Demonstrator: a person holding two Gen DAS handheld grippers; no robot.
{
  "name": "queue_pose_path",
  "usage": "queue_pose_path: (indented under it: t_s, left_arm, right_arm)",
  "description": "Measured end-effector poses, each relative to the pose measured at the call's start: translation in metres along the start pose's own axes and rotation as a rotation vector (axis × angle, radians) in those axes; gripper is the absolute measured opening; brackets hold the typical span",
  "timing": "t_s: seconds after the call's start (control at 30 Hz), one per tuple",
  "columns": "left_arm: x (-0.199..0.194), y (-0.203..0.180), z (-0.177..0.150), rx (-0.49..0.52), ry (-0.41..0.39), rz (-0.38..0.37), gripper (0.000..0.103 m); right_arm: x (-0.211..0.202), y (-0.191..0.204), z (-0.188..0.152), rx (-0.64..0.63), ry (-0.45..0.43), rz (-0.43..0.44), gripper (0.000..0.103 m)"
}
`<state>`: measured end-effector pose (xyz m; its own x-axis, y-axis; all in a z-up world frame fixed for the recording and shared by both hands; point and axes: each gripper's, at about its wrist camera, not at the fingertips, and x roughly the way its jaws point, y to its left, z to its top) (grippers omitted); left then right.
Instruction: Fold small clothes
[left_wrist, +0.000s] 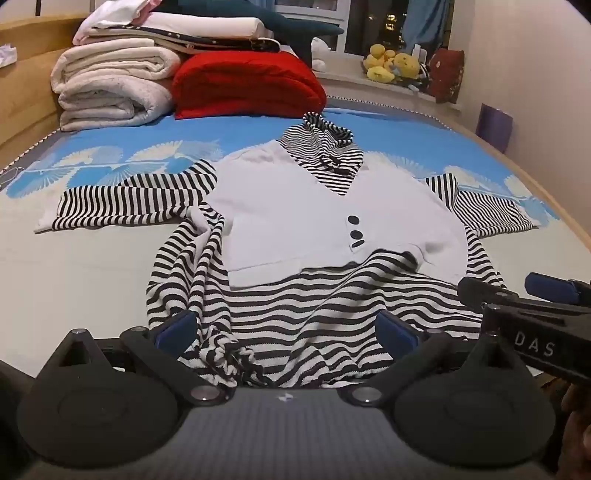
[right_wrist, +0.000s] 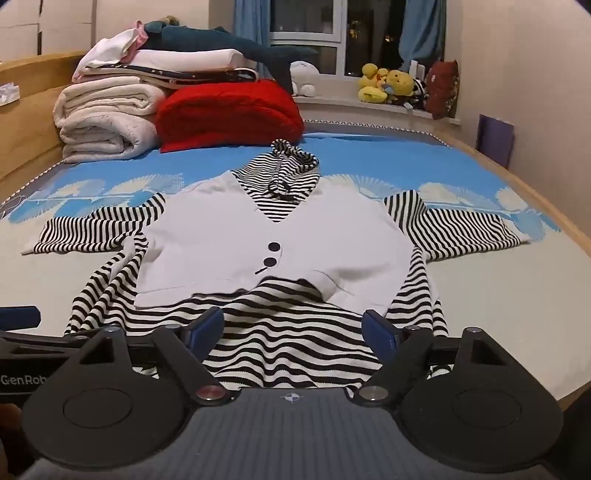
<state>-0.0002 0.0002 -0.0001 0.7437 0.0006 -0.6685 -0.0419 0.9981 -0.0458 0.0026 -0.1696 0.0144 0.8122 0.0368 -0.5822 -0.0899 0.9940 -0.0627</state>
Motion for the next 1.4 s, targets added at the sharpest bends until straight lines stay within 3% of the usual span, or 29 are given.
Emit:
queue_pose_path:
  t_s: [0.27,1.4]
  left_arm:
    - [0.002,0.006,-0.001,-0.025,0.007,-0.005,0.102]
    - [0.004,0.005,-0.004,-0.045,0.015,-0.022,0.102]
  right_arm:
    - [-0.002,-0.016,-0.004,-0.025,-0.001,0.003,0.078]
    - [0.002,-0.002,-0.003,-0.013,-0.004,0.012,0.077]
